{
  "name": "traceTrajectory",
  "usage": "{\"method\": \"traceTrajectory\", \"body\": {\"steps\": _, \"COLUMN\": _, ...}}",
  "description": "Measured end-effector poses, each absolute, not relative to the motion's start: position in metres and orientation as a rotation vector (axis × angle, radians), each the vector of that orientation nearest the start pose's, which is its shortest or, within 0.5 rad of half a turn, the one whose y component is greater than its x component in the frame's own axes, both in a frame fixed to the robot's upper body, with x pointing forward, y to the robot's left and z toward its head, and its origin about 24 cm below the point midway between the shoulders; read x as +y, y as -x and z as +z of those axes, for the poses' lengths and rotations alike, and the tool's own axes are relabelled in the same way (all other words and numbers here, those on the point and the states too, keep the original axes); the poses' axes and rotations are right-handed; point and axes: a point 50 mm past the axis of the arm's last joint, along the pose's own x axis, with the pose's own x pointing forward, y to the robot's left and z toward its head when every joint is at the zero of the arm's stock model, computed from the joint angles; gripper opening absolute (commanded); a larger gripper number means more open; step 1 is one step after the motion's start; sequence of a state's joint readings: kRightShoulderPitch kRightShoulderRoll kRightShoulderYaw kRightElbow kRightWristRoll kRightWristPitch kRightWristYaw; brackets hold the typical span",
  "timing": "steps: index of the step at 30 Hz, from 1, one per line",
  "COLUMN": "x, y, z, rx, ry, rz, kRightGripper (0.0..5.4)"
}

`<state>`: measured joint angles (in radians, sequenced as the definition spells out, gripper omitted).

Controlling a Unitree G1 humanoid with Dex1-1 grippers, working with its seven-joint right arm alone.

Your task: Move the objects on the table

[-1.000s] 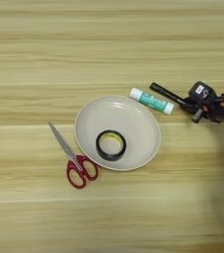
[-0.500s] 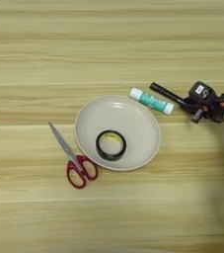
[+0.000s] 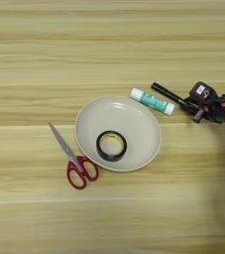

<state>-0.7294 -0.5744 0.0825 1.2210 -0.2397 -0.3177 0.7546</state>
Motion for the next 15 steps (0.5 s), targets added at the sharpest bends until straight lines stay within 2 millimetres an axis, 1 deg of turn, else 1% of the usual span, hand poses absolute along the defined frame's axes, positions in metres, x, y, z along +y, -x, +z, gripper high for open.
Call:
{"method": "traceTrajectory", "body": {"steps": 6, "x": -0.2719, "y": -0.3355, "z": 0.0470, "rx": 0.472, "ry": 0.644, "rz": 0.618, "kRightGripper": 2.43}}
{"method": "traceTrajectory", "body": {"steps": 7, "x": -0.2719, "y": -0.3356, "z": 0.0471, "rx": 0.470, "ry": 0.644, "rz": 0.618, "kRightGripper": 2.65}}
{"method": "traceTrajectory", "body": {"steps": 10, "x": -0.2715, "y": -0.3361, "z": 0.0480, "rx": 0.464, "ry": 0.646, "rz": 0.619, "kRightGripper": 3.02}}
{"method": "traceTrajectory", "body": {"steps": 11, "x": -0.2714, "y": -0.3362, "z": 0.0481, "rx": 0.463, "ry": 0.647, "rz": 0.619, "kRightGripper": 3.28}}
{"method": "traceTrajectory", "body": {"steps": 15, "x": -0.2709, "y": -0.3372, "z": 0.0497, "rx": 0.455, "ry": 0.650, "rz": 0.619, "kRightGripper": 3.88}}
